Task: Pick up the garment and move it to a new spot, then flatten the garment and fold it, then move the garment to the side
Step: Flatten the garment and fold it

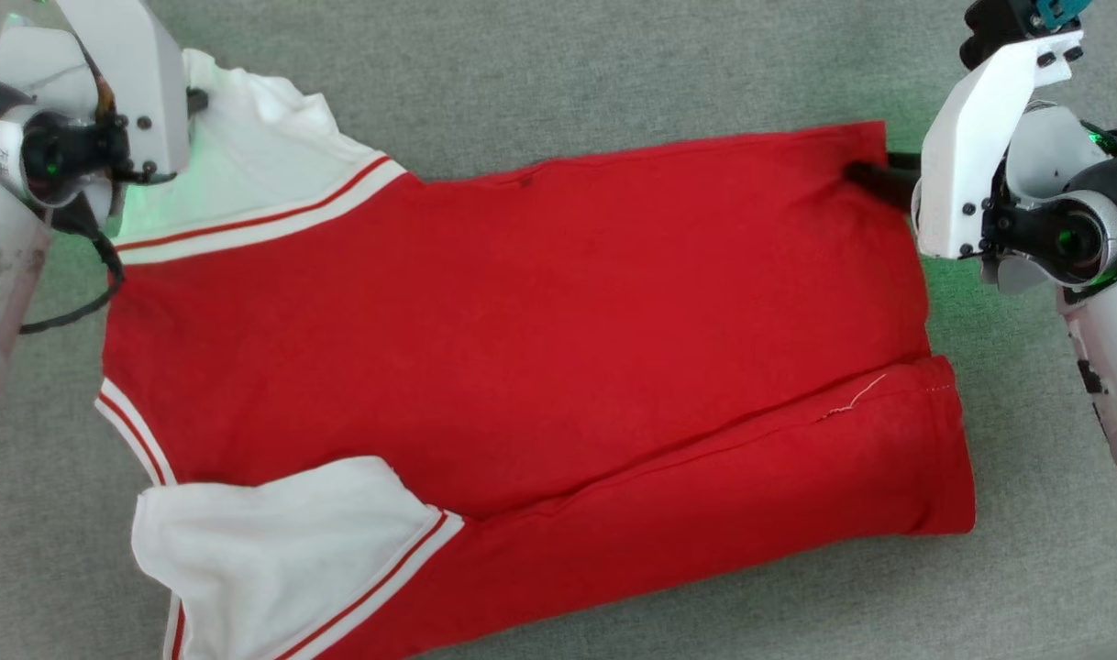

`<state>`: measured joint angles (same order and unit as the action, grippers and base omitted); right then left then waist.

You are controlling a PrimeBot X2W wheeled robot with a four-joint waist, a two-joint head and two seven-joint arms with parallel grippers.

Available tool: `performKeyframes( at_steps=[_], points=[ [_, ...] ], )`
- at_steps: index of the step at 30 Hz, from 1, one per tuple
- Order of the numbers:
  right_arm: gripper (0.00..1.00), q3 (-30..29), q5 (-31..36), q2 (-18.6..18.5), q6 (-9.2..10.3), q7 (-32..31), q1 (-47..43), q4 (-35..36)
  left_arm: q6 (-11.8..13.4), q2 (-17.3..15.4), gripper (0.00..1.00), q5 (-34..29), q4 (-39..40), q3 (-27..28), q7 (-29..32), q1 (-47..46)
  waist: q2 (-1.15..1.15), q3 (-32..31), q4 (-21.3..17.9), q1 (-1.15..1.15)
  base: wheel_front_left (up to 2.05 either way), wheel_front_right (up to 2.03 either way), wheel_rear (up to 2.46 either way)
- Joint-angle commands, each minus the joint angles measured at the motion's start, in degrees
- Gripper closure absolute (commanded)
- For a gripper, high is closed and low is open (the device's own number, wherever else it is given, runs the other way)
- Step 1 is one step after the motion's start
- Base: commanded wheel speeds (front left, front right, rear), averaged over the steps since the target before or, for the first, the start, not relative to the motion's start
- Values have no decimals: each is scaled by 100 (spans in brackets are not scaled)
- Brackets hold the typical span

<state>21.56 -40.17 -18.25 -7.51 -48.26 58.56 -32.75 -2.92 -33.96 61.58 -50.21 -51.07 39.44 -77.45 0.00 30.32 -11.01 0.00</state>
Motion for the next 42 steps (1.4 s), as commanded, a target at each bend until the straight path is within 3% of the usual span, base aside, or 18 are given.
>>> performKeyframes(
  at_steps=[1,8,17,30,36,42],
  points=[
    [100,91,-58,34,4,-11,-39,-96,23,5,100,1,-165,-90,19,228,0,-10,14,0,0,0,0],
    [100,265,-212,-187,5,307,61,-182,-98,104,100,105,-277,47,-309,189,0,-202,142,0,0,0,0],
    [100,625,-449,-774,5,931,-340,315,-291,217,100,286,-166,234,-722,191,0,-653,459,0,0,0,0],
    [100,802,-712,-1529,5,1455,-1221,934,-388,-89,100,692,566,405,-915,855,0,-1435,882,0,0,0,0],
    [100,677,-785,-1848,5,1519,-1853,1358,-17,-433,100,841,1506,392,-824,1578,0,-1749,1054,0,0,0,0],
    [100,274,-843,-2051,5,1527,-2679,1764,726,-964,100,1042,3037,383,-738,2580,0,-1953,1203,0,0,0,0]
  ],
)
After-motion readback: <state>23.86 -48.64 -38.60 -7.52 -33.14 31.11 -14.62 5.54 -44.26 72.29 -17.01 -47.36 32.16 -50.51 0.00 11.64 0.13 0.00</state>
